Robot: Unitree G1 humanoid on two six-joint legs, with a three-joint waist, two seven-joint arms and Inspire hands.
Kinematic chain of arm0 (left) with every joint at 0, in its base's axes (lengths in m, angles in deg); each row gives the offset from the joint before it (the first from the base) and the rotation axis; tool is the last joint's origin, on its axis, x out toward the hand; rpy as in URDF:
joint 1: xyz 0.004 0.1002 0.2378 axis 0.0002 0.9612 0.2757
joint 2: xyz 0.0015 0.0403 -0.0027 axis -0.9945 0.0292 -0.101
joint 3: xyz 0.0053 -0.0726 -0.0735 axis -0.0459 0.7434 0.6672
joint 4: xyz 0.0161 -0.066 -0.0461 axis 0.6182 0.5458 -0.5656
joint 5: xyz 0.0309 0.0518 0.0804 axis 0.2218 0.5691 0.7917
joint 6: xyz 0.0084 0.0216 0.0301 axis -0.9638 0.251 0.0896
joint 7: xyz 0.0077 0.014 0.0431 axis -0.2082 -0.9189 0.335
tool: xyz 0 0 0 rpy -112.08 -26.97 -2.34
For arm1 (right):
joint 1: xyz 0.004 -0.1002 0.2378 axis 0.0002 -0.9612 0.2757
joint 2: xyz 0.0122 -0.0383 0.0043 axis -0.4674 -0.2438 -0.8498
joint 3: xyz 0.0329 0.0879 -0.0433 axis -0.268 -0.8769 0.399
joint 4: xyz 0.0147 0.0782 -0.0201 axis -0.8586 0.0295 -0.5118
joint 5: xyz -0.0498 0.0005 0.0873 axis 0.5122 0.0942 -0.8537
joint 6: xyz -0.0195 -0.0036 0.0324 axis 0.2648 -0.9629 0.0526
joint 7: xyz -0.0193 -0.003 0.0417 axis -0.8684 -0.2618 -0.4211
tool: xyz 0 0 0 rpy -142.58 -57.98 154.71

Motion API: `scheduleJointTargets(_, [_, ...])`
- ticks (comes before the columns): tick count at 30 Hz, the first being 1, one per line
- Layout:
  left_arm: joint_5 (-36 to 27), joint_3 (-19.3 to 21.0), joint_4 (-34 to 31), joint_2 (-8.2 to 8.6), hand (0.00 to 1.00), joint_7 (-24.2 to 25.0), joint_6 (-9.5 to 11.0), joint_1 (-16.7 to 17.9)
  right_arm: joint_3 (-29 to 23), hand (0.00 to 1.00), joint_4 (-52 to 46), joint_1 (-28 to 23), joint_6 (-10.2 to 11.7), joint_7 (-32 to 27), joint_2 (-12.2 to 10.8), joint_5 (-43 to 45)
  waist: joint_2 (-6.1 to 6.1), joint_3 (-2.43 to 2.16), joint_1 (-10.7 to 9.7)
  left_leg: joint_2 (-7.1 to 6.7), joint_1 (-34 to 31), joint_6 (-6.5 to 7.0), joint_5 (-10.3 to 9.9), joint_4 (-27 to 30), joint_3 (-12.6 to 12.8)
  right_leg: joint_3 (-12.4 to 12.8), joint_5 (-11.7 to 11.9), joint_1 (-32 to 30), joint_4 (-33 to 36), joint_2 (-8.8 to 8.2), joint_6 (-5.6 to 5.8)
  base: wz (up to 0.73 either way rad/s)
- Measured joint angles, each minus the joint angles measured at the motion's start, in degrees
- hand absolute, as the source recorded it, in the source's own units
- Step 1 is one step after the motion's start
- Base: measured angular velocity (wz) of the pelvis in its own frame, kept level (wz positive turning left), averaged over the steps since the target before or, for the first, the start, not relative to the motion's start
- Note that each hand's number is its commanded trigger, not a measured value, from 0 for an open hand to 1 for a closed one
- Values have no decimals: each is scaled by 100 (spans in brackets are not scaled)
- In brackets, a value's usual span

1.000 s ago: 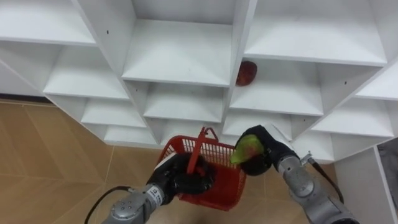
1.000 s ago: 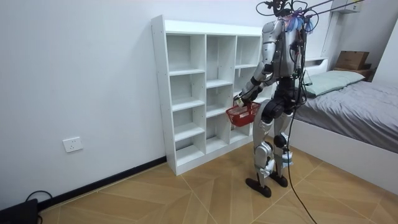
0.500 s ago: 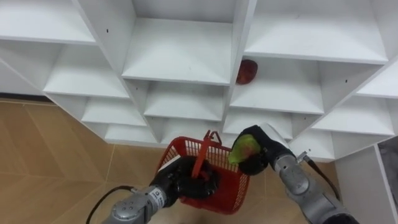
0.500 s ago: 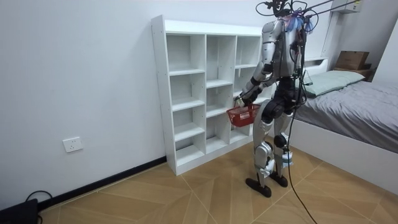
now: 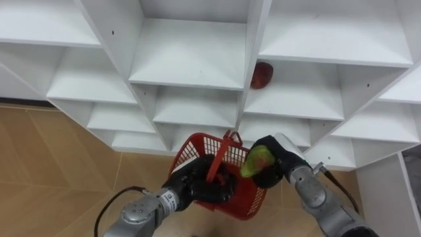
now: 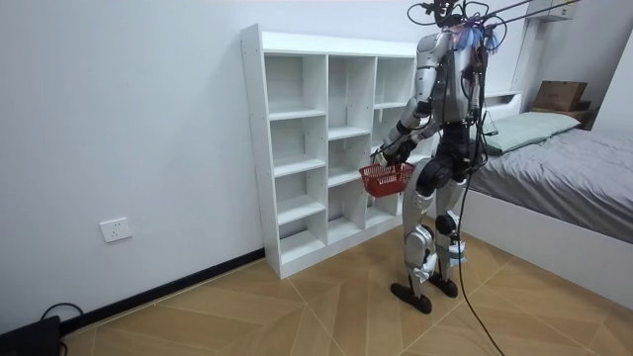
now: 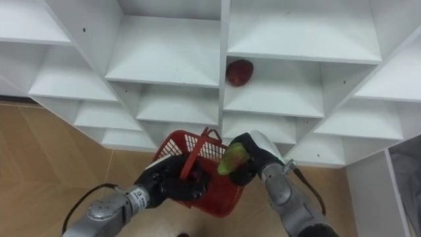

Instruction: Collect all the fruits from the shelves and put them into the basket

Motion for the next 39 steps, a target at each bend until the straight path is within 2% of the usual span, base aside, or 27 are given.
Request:
scheduleJointTargets(1, [1,-5,-8,-2,100,1,0,0,0,76,0,0,-1,0,1,0,2,-2,0,0,0,0,0,1,2,1,0,0,3,-1,0,0])
scheduleJointTargets(2, [1,-7,-24,-1,100,1,-1,0,0,26,0,3,-1,0,1,0,3,-2,0,0,1,0,0,2,2,1,0,0,4,-1,0,0])
scheduleJointTargets(3, [1,-8,-37,-1,100,1,-1,0,0,5,0,3,-1,0,1,0,3,-2,1,0,1,0,0,2,2,1,0,0,5,-1,0,0])
scheduleJointTargets(4, [1,-9,-66,-4,100,1,-1,0,29,0,0,6,-2,0,7,-21,4,-3,18,1,2,0,0,4,4,1,1,-1,7,-1,-1,0])
scheduleJointTargets(14, [0,-21,-272,-16,100,2,-3,1,212,0,1,8,-12,52,27,-37,32,-20,25,13,14,0,0,26,-9,2,10,-1,48,1,-13,0])
scheduleJointTargets(39, [-12,-25,-282,-24,100,3,-33,4,361,0,26,56,-11,50,34,-74,36,-24,68,20,35,0,1,46,48,32,10,-6,94,-2,-12,0])
